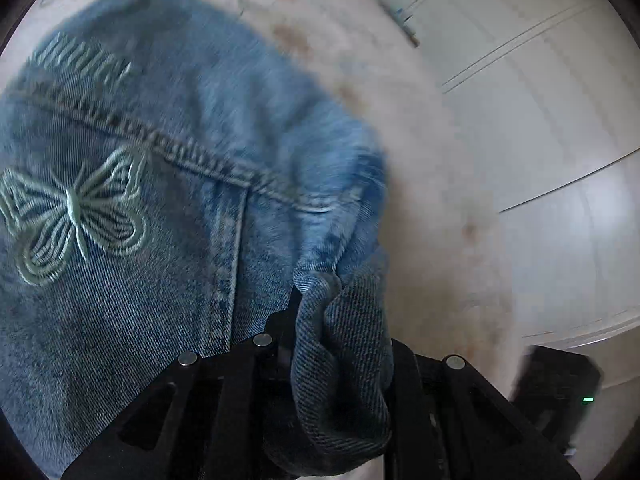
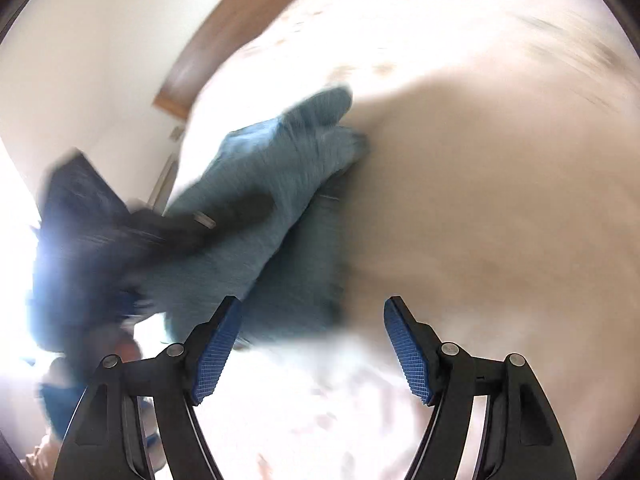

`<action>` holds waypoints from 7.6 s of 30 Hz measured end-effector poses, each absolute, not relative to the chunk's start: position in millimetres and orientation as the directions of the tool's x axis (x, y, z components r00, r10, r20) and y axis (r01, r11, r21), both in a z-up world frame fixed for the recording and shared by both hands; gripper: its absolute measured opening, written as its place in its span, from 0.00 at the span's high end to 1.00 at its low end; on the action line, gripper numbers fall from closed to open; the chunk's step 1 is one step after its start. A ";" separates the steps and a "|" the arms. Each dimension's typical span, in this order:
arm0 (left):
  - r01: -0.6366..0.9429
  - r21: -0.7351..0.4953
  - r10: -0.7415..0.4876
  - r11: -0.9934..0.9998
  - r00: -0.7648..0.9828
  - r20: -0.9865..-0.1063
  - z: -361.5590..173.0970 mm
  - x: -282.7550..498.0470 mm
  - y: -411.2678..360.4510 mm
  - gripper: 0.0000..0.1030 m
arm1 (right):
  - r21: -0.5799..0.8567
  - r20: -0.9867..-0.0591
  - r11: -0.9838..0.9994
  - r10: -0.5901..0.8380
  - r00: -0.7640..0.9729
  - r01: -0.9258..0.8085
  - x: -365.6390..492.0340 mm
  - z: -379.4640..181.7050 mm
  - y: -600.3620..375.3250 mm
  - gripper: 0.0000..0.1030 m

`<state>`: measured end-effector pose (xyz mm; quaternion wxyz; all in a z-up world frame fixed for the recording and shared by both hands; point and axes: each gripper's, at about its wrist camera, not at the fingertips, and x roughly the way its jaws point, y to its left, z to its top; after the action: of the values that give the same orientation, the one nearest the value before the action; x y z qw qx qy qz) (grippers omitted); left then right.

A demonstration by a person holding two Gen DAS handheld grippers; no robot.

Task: Fold large clothes

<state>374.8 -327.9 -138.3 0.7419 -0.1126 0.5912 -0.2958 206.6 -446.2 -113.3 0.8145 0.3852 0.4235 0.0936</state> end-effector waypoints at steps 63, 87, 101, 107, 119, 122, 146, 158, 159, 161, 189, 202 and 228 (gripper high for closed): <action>0.480 -0.267 -0.480 0.836 0.402 -0.780 -100.8 422.1 -235.3 0.57 | 0.217 -0.763 0.976 0.190 0.617 -0.032 448.9 -116.9 -375.7 0.19; 0.514 -0.110 -0.395 0.851 0.488 -0.778 -69.7 360.8 -213.5 0.32 | 0.302 -0.795 0.949 0.196 0.574 0.095 345.6 -105.6 -452.2 0.19; 0.423 0.035 -0.269 0.905 0.636 -0.723 -95.0 355.1 -240.9 0.32 | 0.579 -0.608 0.813 0.479 0.633 -0.059 392.7 -104.4 -445.3 0.72; 0.443 0.092 -0.238 0.892 0.633 -0.736 -103.4 350.5 -246.8 0.33 | 0.524 -0.647 0.847 0.460 0.608 -0.083 422.0 -101.6 -431.4 0.70; 0.493 0.016 -0.315 0.870 0.580 -0.752 -95.3 337.2 -223.0 0.33 | 0.604 -0.668 0.797 0.486 0.563 0.029 318.6 -124.7 -456.9 0.57; 0.495 0.029 -0.303 0.869 0.576 -0.759 -94.7 334.4 -229.4 0.32 | 0.631 -0.658 0.775 0.511 0.554 0.034 292.7 -128.0 -456.3 0.52; 0.577 0.053 -0.353 0.815 0.566 -0.745 -78.7 302.9 -221.7 0.32 | 0.453 -0.731 0.886 0.304 0.611 0.101 230.4 -94.8 -451.9 0.74; 0.563 -0.037 -0.382 0.825 0.509 -0.771 -121.7 302.9 -212.5 0.28 | 0.465 -0.750 0.885 0.382 0.541 0.019 325.3 -131.9 -412.0 1.00; 0.557 -0.037 -0.380 0.829 0.515 -0.768 -122.7 302.7 -214.1 0.28 | 0.497 -0.736 0.867 0.405 0.542 0.026 332.1 -137.5 -417.4 1.00; 0.543 -0.050 -0.378 0.838 0.513 -0.771 -121.8 305.1 -216.1 0.28 | 0.507 -0.737 0.861 0.408 0.539 0.042 343.8 -140.8 -419.6 1.00; 0.475 -0.295 -0.503 0.829 0.402 -0.766 -122.5 288.0 -175.2 0.16 | 0.418 -0.762 0.908 0.344 0.548 0.011 399.8 -119.8 -404.5 0.68; 0.505 -0.199 -0.479 0.840 0.516 -0.710 -55.7 277.6 -182.5 0.16 | 0.435 -0.711 0.895 0.409 0.572 -0.099 278.9 -63.6 -387.1 0.49; 0.413 -0.306 -0.475 0.858 0.409 -0.780 -77.3 346.1 -158.8 0.16 | 0.551 -0.732 0.830 0.430 0.530 0.088 269.5 -92.1 -430.4 0.24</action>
<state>346.1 -158.8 -77.3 0.8386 -0.0328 0.4751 -0.2646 269.5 -430.4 -92.1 0.8309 0.2728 0.4740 0.1029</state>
